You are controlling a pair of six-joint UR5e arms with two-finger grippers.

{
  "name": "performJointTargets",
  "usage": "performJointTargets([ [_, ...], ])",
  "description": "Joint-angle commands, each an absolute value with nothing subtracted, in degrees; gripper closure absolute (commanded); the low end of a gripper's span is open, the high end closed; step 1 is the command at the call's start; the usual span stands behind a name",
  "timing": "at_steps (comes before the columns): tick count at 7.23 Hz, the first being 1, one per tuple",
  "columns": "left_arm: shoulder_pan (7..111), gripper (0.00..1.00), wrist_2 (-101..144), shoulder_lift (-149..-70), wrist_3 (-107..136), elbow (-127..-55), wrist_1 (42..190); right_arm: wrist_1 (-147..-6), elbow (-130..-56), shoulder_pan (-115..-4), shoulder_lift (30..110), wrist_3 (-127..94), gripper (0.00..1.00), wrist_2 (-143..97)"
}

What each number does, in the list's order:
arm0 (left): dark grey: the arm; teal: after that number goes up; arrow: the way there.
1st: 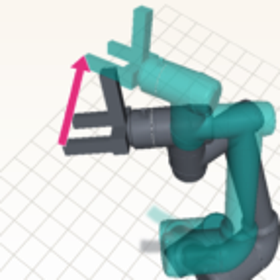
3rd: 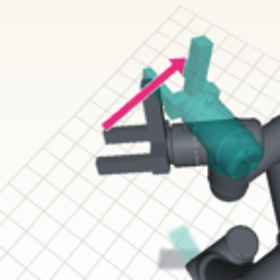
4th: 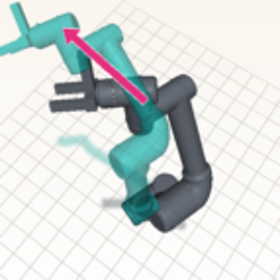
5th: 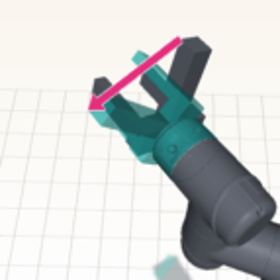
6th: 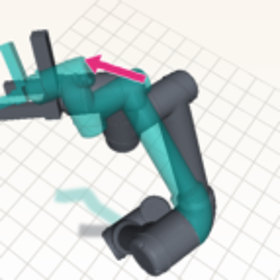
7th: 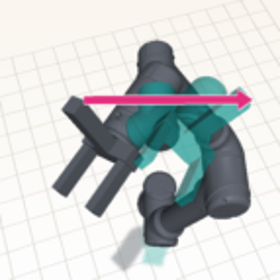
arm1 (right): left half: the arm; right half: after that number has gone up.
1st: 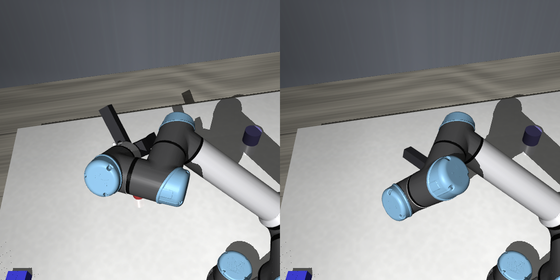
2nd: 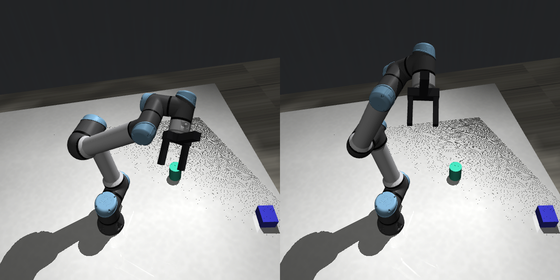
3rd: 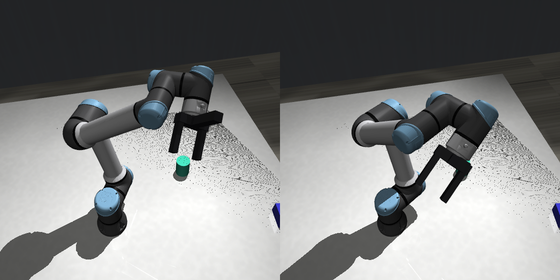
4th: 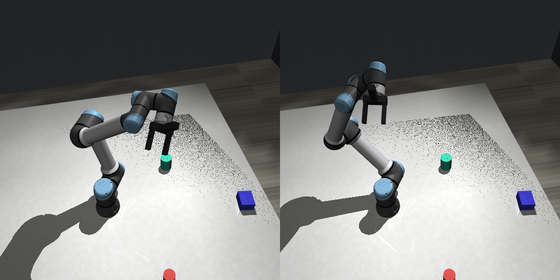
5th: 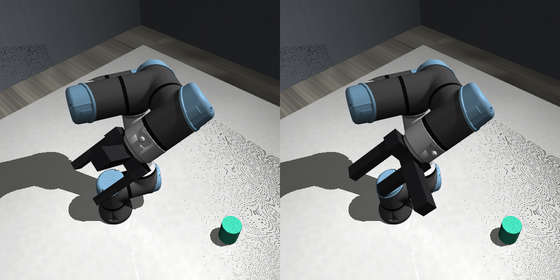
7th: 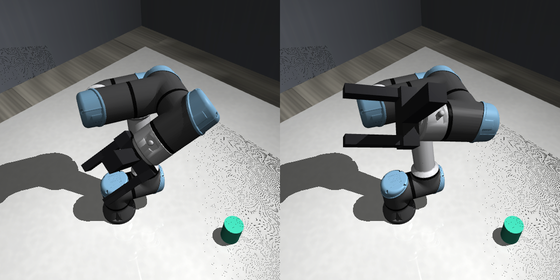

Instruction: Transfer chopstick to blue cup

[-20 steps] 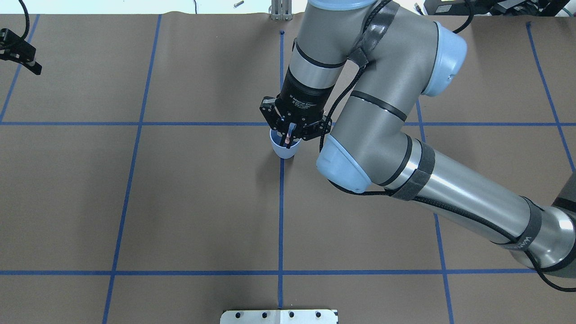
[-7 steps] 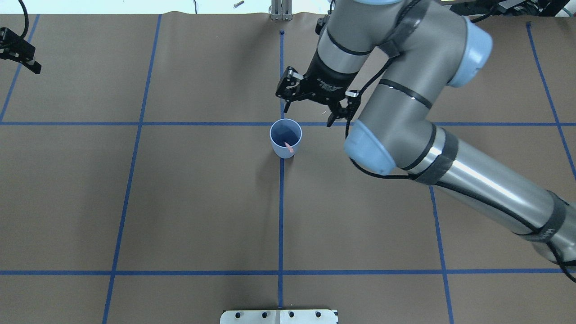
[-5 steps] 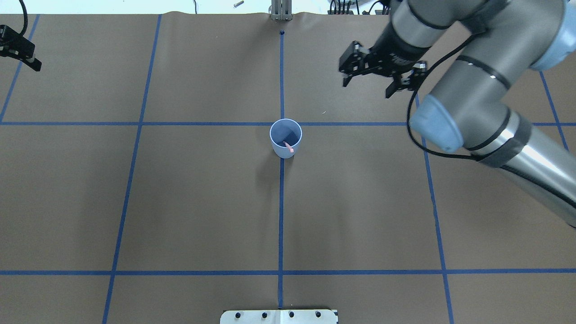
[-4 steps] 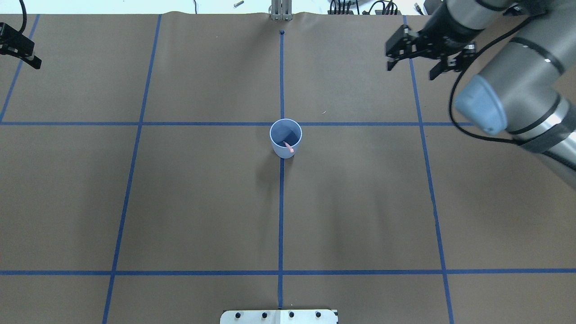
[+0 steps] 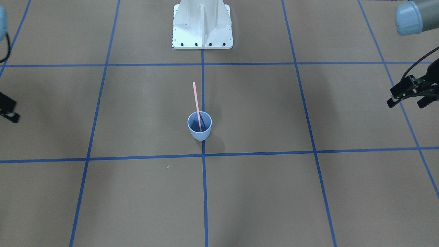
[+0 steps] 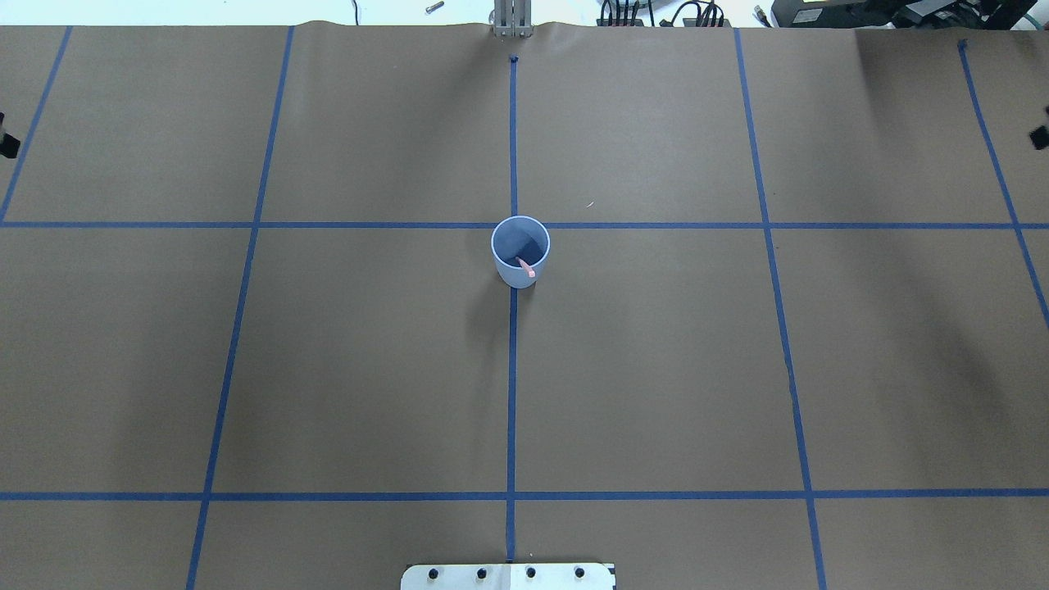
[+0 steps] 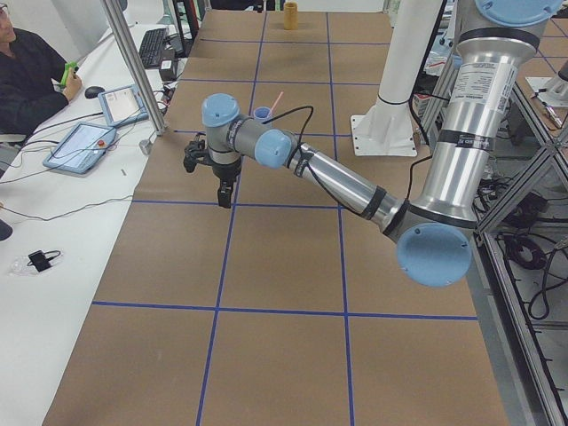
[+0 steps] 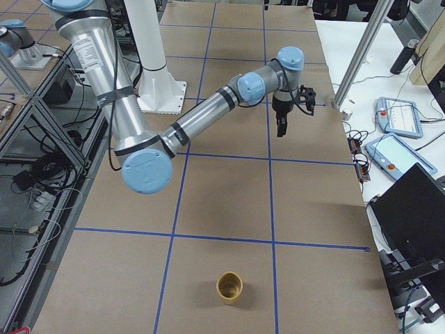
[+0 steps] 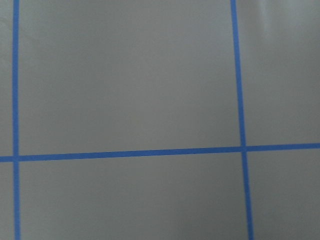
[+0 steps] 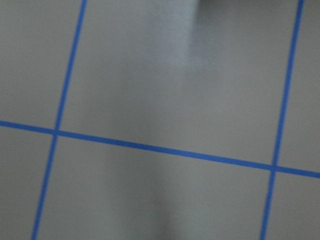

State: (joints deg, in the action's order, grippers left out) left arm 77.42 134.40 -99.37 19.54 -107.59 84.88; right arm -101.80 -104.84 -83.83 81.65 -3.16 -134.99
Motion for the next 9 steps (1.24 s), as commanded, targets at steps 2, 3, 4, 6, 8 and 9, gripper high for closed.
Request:
performJointTargets([
  [2,84.7,0.01,134.3,-94.0,11.8,-103.8,85.3,-101.1,-101.8,-88.7,88.2,4.1,0.0,-134.6],
  [3,85.0,0.01,134.3,-93.3,11.6,-102.1,85.3,-101.1,-100.3,-88.8,88.3,4.1,0.0,-134.4],
  [4,86.4,0.01,134.3,-91.7,11.3,-100.3,85.4,-101.1,-99.2,-89.9,88.6,4.1,0.0,-133.9],
  [6,89.4,0.01,134.5,-91.9,3.9,-97.2,85.2,-101.2,-99.3,-91.8,89.1,3.6,0.0,-133.8],
  [8,90.2,0.01,134.4,-91.4,3.7,-96.2,85.3,-101.7,-97.7,-91.8,89.1,3.3,0.0,-133.8],
  [9,90.1,0.01,134.4,-91.2,3.8,-95.6,85.3,-101.4,-96.4,-91.8,89.0,3.3,0.0,-133.8],
])
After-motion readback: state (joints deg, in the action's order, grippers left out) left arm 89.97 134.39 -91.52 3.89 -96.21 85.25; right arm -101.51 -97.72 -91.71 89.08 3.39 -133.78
